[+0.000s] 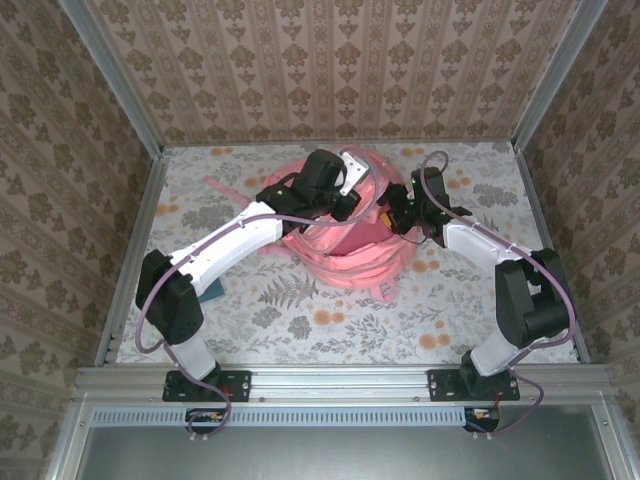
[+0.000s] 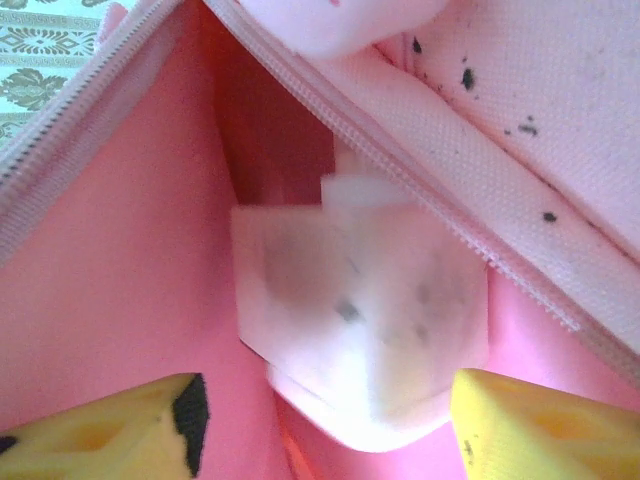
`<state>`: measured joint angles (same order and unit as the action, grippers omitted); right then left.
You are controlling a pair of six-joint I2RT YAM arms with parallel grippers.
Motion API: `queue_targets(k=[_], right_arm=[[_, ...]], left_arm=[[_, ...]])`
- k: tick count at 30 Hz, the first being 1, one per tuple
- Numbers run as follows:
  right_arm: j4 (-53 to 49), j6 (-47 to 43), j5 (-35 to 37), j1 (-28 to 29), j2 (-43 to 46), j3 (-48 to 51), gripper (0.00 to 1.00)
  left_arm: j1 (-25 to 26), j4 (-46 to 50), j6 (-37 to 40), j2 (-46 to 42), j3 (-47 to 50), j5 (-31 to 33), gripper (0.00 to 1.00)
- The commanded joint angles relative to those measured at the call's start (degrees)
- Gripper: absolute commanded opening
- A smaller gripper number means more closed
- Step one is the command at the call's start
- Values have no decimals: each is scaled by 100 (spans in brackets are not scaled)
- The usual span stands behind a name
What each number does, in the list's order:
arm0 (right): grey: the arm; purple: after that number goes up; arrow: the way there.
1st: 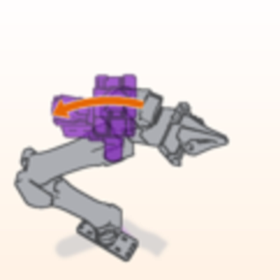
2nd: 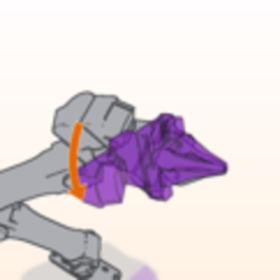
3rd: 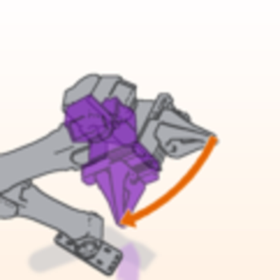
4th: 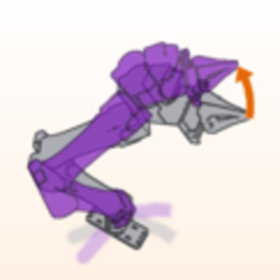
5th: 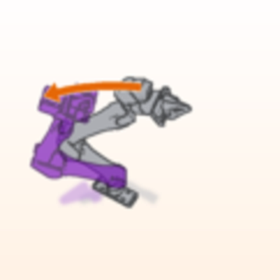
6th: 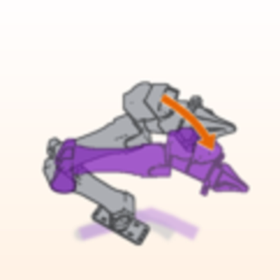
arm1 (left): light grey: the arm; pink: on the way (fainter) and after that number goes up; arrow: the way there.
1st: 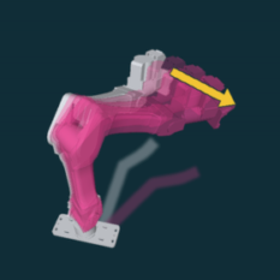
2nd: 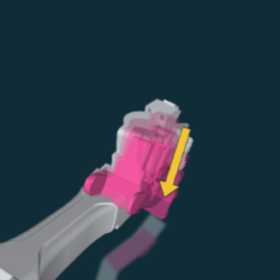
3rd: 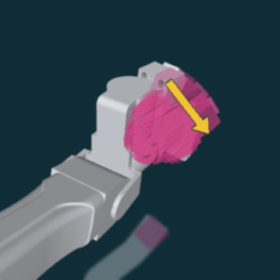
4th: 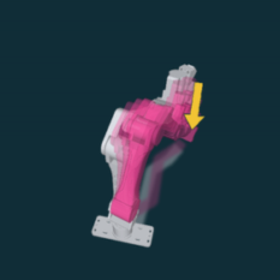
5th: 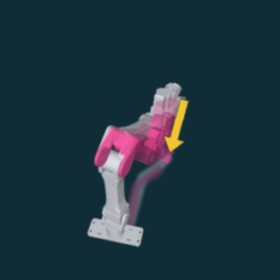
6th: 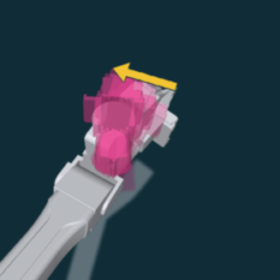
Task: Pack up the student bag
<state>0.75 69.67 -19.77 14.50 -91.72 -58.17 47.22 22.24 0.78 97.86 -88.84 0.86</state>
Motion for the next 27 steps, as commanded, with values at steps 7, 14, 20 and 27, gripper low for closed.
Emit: queue_targets(k=[7, 14, 20, 27], right_arm=[[-97, -62, -164, -15, -337, -121, 45], [1095, 209, -730, 81, -813, -288, 33], [1618, 426, -1288, 107, -848, -310, 34], [394, 151, -909, -115, 185, 305, 47]], left_arm=[[50, -752, -78, -203, -179, -217, 0], [50, -742, -137, -190, -155, -262, 0], [7, -678, -285, -97, -197, -188, 0], [-144, -656, -430, 30, -262, -239, 0]])
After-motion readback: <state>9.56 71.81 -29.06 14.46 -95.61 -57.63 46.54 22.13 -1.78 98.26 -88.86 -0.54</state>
